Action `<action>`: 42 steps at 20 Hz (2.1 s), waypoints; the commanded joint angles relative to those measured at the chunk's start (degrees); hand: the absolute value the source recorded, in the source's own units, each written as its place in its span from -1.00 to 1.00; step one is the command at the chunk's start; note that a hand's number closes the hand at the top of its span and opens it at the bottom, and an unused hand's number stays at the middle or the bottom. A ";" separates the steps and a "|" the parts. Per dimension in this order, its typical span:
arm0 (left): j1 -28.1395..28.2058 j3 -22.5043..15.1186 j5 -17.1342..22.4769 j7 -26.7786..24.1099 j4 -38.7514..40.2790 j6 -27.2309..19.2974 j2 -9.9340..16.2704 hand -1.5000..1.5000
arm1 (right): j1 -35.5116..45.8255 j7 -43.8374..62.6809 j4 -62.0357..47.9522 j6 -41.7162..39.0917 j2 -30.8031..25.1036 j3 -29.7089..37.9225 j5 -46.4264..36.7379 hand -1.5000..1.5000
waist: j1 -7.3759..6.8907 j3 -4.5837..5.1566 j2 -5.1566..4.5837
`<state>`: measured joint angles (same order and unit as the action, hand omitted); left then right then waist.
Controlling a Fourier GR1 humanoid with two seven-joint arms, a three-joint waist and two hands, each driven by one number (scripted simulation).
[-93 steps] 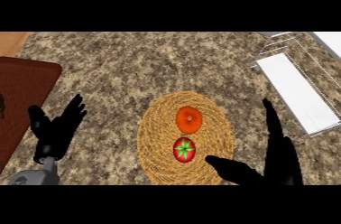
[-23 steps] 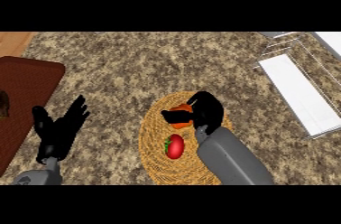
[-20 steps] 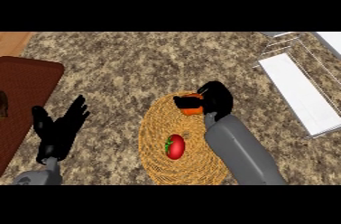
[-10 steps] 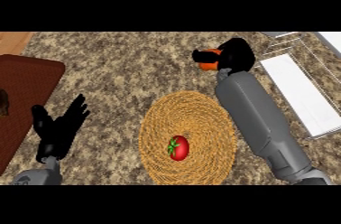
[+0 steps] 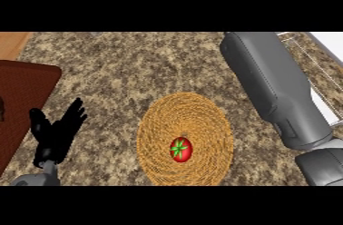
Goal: Pick the squash from the placemat and place it in the tiered shelf
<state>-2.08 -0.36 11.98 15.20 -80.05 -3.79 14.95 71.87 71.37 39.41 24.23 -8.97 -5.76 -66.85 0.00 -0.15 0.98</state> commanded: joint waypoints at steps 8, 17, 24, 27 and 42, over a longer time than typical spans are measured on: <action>0.31 -0.15 -0.77 1.02 2.50 -1.62 -1.68 0.00 | 15.28 13.89 -2.59 -10.91 -5.35 9.18 -11.98 1.00 | 1.82 0.31 -0.06; 0.62 1.34 0.72 -0.26 3.49 1.07 -0.60 0.00 | 19.70 12.58 -0.95 -16.78 -12.61 15.08 -15.80 1.00 | 1.36 0.28 -0.49; 2.41 2.03 0.81 0.84 1.32 1.12 0.13 0.00 | 15.38 4.82 1.75 -22.43 -17.15 19.99 -13.84 1.00 | 1.20 0.16 -0.36; 0.31 1.14 -0.33 1.96 0.87 0.12 -0.41 0.00 | 14.83 2.33 2.29 -25.56 -18.45 21.66 -12.65 1.00 | 1.11 0.16 -0.50; 1.08 -0.69 -2.60 -0.46 2.21 0.06 -3.74 0.00 | 0.39 -6.15 10.29 -25.18 -22.55 26.21 -11.85 1.00 | 0.04 0.17 -0.97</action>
<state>-2.23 1.19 11.11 15.02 -80.16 -2.99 13.63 74.00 61.82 49.38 -0.15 -30.11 19.31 -78.88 0.27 -0.35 0.43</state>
